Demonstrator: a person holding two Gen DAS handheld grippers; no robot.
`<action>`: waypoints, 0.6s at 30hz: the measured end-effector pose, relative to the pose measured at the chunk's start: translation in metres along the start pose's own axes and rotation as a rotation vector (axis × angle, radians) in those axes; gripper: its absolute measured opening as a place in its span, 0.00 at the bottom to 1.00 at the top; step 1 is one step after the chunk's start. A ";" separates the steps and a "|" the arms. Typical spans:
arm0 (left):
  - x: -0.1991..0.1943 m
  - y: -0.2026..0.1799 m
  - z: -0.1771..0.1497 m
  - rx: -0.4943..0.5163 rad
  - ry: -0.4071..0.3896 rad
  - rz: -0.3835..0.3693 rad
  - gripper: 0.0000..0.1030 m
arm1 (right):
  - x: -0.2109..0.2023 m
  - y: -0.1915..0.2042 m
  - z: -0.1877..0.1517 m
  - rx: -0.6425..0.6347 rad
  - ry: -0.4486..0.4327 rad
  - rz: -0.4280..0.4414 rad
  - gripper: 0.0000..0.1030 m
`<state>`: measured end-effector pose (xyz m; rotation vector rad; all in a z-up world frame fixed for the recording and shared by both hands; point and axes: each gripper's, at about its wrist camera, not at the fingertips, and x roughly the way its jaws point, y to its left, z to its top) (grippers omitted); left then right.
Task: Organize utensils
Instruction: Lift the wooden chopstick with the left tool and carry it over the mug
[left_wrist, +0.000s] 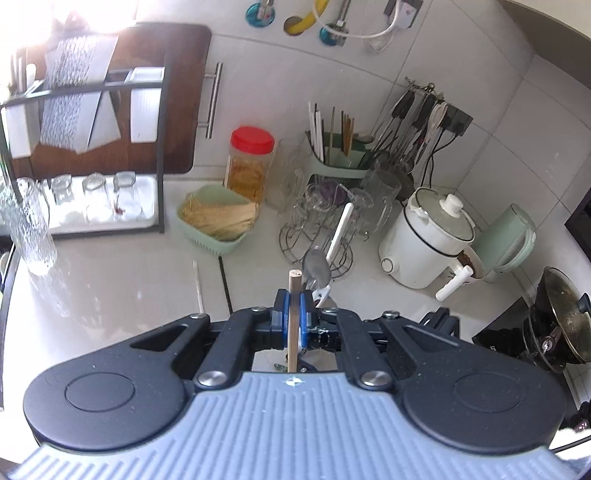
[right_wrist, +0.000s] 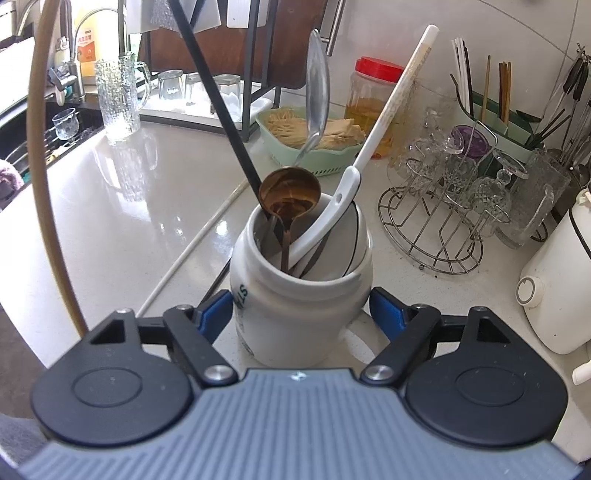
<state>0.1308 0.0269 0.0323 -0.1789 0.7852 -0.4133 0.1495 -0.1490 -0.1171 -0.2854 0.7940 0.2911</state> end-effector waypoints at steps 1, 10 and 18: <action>-0.002 -0.001 0.003 0.005 -0.003 -0.004 0.06 | 0.000 0.000 0.000 0.000 0.000 0.001 0.81; -0.033 -0.022 0.047 0.115 -0.092 0.001 0.07 | -0.001 -0.002 -0.001 0.001 -0.008 0.011 0.80; -0.033 -0.048 0.072 0.175 -0.149 -0.039 0.07 | -0.001 -0.002 -0.002 0.000 -0.015 0.018 0.81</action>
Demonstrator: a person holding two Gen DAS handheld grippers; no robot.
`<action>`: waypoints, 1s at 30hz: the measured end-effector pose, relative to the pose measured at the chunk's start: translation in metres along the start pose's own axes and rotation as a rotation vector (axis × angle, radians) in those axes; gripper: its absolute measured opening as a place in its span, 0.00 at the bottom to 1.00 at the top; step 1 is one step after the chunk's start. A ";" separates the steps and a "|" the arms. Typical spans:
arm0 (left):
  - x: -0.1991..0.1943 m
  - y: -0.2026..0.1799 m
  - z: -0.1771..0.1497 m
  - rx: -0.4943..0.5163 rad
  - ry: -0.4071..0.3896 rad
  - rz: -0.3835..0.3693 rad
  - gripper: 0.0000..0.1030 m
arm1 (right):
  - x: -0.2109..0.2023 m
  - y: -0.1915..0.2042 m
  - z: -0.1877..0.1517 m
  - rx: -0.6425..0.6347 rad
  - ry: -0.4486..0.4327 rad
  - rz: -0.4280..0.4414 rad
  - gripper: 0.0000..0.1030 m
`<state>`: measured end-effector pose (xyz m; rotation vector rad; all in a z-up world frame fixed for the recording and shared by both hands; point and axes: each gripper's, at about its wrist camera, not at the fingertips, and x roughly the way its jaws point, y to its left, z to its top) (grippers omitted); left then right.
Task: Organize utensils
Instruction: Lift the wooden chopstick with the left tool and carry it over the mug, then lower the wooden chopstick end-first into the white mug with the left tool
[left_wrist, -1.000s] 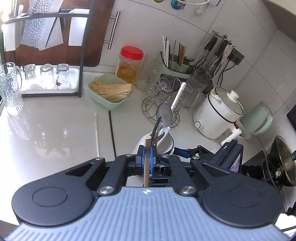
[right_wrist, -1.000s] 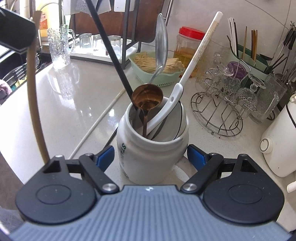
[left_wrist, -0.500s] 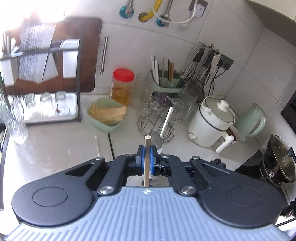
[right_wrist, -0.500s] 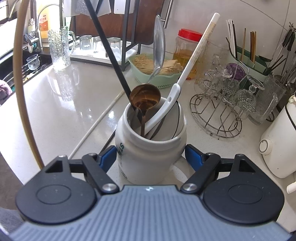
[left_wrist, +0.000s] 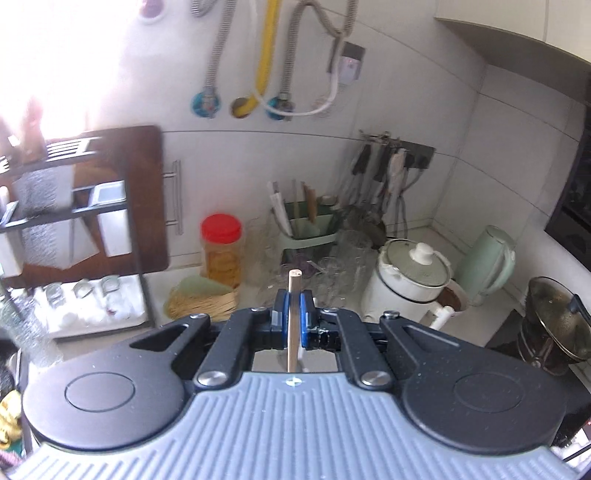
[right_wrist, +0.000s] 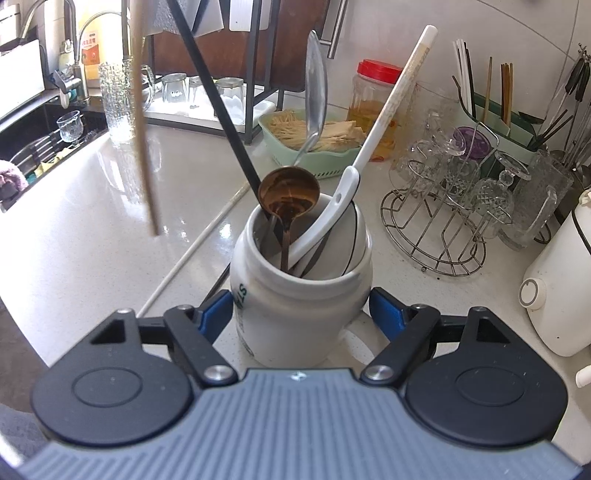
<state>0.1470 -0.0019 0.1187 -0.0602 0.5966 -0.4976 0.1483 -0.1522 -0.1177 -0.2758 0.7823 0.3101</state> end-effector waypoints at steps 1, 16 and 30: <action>0.004 -0.004 0.002 0.008 0.002 -0.007 0.07 | 0.000 0.000 0.000 0.001 -0.001 0.001 0.81; 0.060 -0.040 0.000 0.146 -0.005 -0.033 0.07 | 0.000 -0.002 -0.002 0.011 -0.014 0.014 0.81; 0.090 -0.044 -0.016 0.162 0.094 -0.035 0.07 | 0.009 -0.008 0.004 0.053 0.000 0.045 0.85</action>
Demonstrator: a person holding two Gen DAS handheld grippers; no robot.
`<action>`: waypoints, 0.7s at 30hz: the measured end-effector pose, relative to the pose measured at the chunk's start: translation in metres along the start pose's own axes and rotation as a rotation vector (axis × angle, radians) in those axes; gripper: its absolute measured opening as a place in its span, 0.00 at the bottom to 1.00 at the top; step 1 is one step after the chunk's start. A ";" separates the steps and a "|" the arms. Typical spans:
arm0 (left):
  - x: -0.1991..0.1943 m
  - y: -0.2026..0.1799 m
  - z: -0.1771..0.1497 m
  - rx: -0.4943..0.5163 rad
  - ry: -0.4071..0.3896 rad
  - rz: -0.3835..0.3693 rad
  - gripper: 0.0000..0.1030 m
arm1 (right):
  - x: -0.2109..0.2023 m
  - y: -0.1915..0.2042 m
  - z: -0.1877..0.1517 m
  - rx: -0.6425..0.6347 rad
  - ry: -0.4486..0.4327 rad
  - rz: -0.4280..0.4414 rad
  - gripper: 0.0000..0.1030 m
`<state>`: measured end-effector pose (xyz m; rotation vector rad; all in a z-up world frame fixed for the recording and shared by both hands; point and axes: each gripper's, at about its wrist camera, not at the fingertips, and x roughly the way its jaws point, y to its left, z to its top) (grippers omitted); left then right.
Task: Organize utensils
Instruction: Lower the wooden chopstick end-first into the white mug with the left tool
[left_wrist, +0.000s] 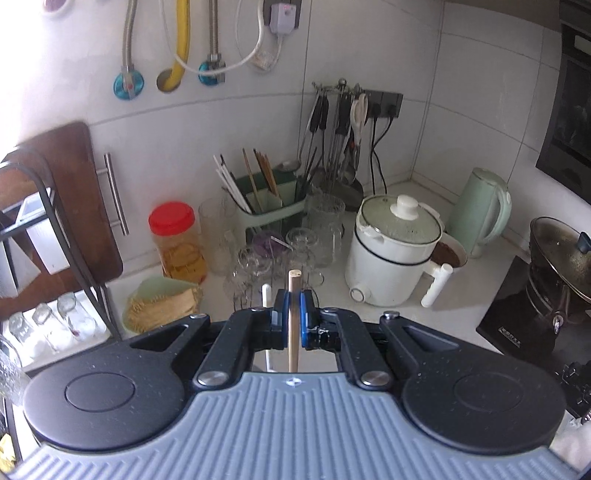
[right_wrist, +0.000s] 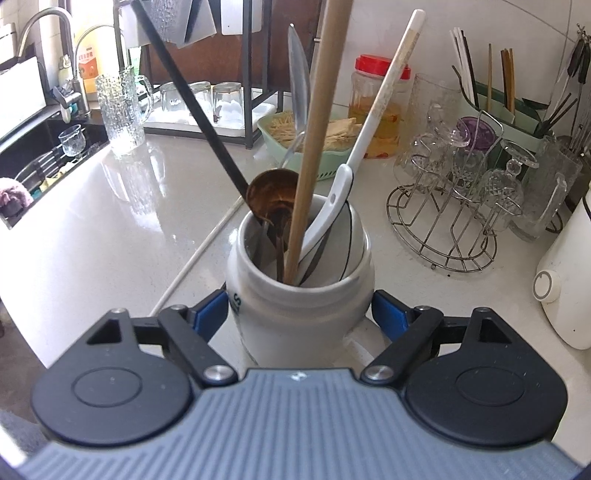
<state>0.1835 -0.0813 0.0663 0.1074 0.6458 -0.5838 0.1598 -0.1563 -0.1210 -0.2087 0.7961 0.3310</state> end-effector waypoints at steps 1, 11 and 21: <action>0.002 0.001 0.000 -0.007 0.012 -0.002 0.07 | 0.001 -0.001 0.000 0.004 0.000 0.004 0.86; 0.031 0.023 0.000 -0.108 0.168 -0.030 0.07 | 0.001 -0.003 0.000 0.023 -0.009 0.020 0.86; 0.060 0.030 -0.013 -0.138 0.303 -0.049 0.07 | 0.001 -0.004 0.000 0.017 -0.015 0.023 0.86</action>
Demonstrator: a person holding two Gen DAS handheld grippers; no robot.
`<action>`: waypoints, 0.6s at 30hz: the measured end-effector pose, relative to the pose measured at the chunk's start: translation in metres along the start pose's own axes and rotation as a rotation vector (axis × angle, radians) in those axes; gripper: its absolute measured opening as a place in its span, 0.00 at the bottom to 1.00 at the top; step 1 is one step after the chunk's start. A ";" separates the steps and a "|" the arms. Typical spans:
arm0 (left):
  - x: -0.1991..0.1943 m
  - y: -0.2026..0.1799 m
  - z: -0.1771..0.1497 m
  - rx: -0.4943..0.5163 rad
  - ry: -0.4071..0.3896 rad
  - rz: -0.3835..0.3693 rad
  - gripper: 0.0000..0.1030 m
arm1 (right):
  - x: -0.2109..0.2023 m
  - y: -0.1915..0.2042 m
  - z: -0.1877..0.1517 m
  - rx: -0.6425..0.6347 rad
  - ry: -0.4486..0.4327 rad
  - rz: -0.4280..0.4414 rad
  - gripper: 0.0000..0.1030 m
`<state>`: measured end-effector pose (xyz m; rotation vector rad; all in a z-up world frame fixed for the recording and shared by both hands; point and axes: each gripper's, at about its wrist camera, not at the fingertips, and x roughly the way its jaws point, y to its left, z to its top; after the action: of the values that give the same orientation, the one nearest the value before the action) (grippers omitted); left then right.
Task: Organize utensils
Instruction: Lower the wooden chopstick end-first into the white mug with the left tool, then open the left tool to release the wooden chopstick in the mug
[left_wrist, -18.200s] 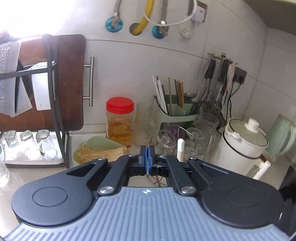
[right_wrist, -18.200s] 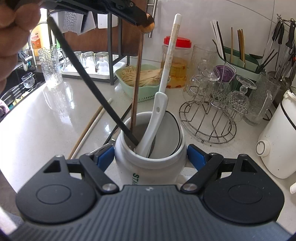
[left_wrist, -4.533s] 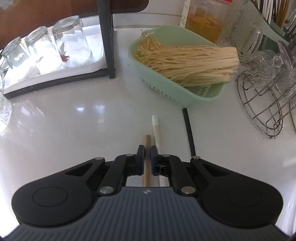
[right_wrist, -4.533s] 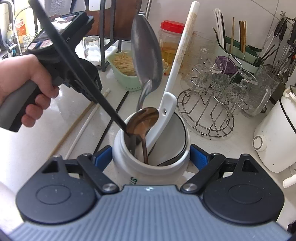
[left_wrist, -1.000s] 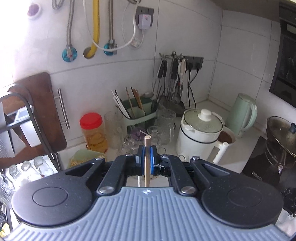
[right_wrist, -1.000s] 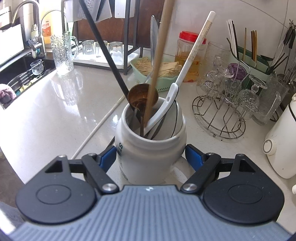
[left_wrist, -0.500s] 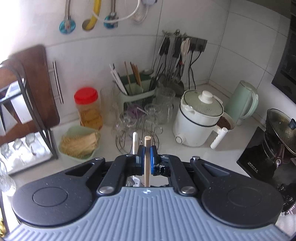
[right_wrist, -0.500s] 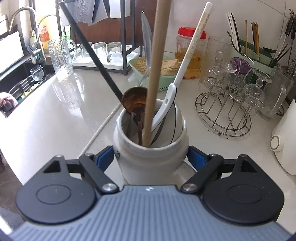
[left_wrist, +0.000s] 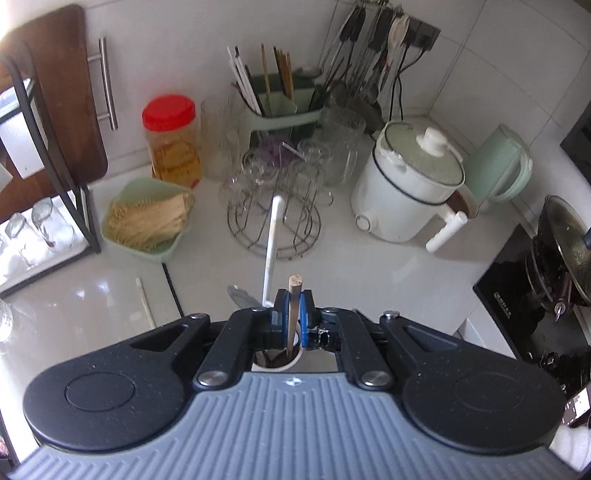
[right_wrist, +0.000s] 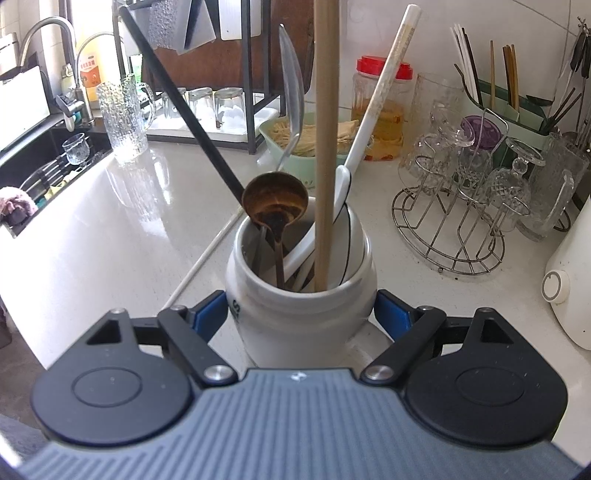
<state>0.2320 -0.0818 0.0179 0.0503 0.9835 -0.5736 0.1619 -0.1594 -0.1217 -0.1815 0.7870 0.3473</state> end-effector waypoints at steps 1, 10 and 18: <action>0.002 0.000 -0.002 -0.003 0.006 -0.006 0.07 | 0.000 0.000 0.000 -0.001 0.002 0.000 0.86; 0.001 -0.002 -0.009 0.003 -0.027 -0.008 0.08 | 0.000 0.000 0.001 0.005 0.001 0.000 0.86; -0.025 0.013 -0.013 -0.043 -0.103 0.050 0.21 | 0.000 0.001 0.001 0.015 0.003 -0.005 0.86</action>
<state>0.2175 -0.0562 0.0282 0.0071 0.8920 -0.5044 0.1625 -0.1584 -0.1214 -0.1698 0.7916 0.3367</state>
